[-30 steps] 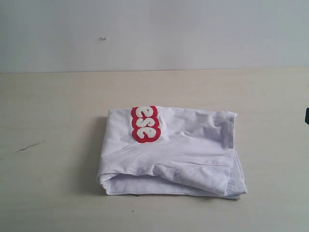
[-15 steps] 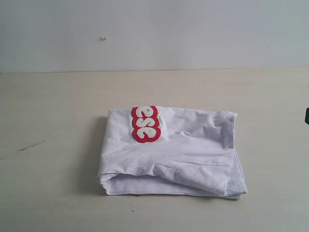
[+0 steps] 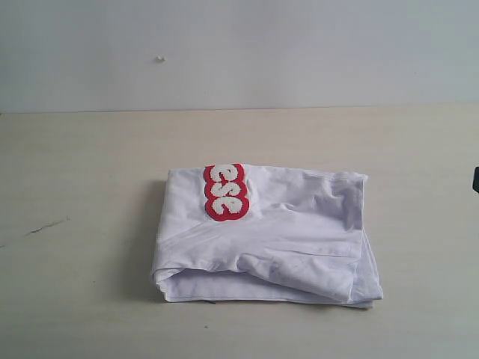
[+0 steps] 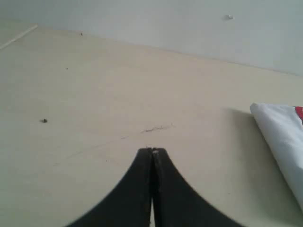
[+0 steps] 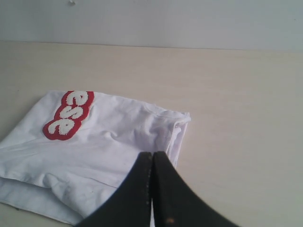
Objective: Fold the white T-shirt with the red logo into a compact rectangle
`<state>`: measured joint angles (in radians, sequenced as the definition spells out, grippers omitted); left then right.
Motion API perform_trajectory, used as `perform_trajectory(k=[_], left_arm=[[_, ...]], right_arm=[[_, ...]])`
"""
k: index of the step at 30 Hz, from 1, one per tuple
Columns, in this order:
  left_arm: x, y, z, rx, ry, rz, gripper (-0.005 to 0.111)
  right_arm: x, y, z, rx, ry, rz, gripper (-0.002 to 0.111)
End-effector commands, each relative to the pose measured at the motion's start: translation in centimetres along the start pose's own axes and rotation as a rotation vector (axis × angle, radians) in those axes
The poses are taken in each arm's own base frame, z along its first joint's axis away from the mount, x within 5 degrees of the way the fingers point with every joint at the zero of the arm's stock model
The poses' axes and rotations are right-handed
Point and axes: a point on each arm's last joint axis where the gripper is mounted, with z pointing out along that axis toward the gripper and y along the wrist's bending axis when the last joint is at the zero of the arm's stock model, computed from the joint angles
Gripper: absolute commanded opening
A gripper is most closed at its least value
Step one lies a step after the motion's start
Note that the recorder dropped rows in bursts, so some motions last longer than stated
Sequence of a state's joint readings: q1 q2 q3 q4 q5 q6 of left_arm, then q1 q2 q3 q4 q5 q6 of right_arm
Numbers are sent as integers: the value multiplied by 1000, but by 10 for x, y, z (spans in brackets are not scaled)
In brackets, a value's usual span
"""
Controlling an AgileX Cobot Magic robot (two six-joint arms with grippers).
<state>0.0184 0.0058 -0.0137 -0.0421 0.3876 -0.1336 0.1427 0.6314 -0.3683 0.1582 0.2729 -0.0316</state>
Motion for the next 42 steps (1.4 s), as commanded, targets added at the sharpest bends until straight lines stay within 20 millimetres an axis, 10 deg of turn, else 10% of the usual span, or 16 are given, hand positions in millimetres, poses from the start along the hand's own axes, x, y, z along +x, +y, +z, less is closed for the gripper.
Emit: perform_trajectory(k=[1, 31, 42], left_arm=[[4, 0, 1, 10, 4, 0, 0], [3, -2, 1, 23, -8, 37, 0], [3, -2, 1, 23, -9, 37, 0]], right_arm=[[0, -1, 0, 3, -5, -1, 0], [0, 0, -1, 3, -10, -1, 0], [-4, -13, -37, 136, -198, -76, 0]])
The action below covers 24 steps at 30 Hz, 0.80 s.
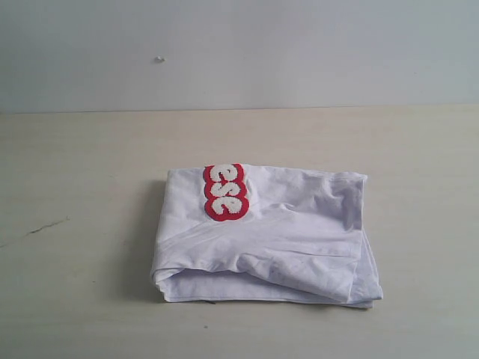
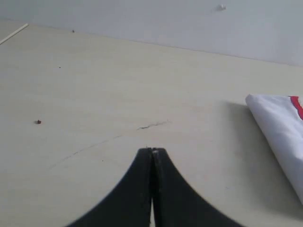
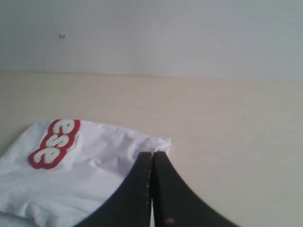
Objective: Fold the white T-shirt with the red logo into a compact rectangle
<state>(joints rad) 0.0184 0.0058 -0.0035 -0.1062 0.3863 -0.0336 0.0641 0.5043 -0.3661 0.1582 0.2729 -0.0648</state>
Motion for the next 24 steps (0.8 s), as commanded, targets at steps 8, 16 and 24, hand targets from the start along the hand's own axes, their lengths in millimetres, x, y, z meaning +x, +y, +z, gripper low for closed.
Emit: perform_trajectory(k=[8, 16, 24], left_arm=[[-1, 0, 0, 0, -20, -3, 0], [-1, 0, 0, 0, -20, -3, 0], [-1, 0, 0, 0, -20, -3, 0]], right_arm=[[34, -21, -21, 219, -111, -65, 0], [70, -25, -20, 263, -85, -35, 0], [86, -27, -21, 291, -109, -29, 0]])
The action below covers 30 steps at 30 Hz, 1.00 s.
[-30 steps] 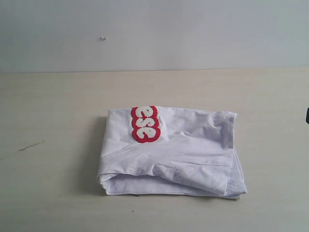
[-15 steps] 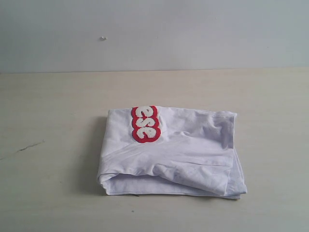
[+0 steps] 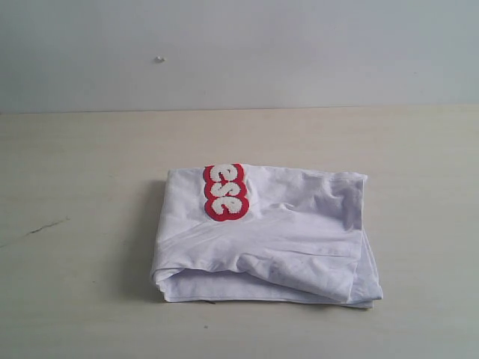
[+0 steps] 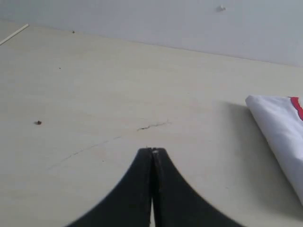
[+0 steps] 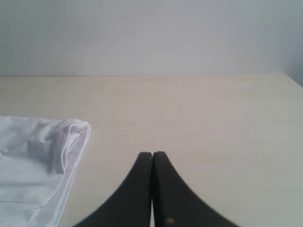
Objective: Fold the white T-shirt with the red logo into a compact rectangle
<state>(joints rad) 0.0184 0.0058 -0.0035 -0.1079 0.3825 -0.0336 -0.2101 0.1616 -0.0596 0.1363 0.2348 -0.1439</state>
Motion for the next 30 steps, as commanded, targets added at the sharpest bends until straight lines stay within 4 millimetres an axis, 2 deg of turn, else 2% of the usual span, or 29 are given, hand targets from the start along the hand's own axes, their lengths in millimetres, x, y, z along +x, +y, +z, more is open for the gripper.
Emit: perform_trajectory(k=[1, 4, 10, 15, 30], left_arm=[[0, 0, 0, -1, -16, -2, 0], [0, 0, 0, -1, -16, -2, 0], [0, 0, 0, -1, -16, -2, 0], [0, 0, 0, -1, -16, -2, 0], [0, 0, 0, -1, -16, -2, 0]], right_arm=[[9, -1, -1, 22, -24, -2, 0], [18, -1, -2, 17, -4, -2, 0], [17, 0, -7, 14, -47, 31, 0], [17, 0, -7, 12, -52, 130, 0], [18, 0, -8, 13, -47, 129, 0]])
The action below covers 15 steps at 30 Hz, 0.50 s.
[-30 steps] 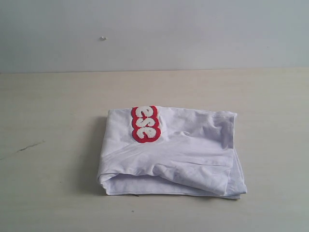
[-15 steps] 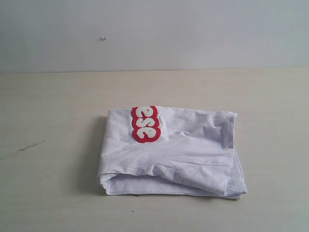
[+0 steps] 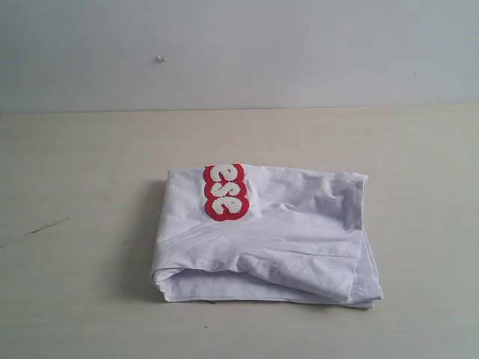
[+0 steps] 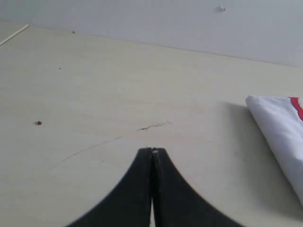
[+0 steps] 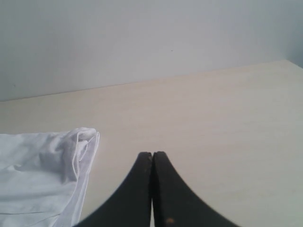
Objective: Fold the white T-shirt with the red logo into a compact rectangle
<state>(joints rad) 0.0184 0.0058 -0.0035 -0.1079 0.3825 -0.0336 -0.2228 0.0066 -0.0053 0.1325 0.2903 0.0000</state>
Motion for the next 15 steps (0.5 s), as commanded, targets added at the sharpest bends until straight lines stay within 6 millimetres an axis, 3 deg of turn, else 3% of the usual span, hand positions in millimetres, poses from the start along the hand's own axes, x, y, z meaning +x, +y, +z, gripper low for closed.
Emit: perform_trajectory(k=[1, 15], left_arm=[[0, 0, 0, -1, -16, -2, 0], [0, 0, 0, -1, -16, -2, 0]], right_arm=[[2, -1, 0, 9, 1, -11, 0], [3, -1, 0, 9, 12, -11, 0]])
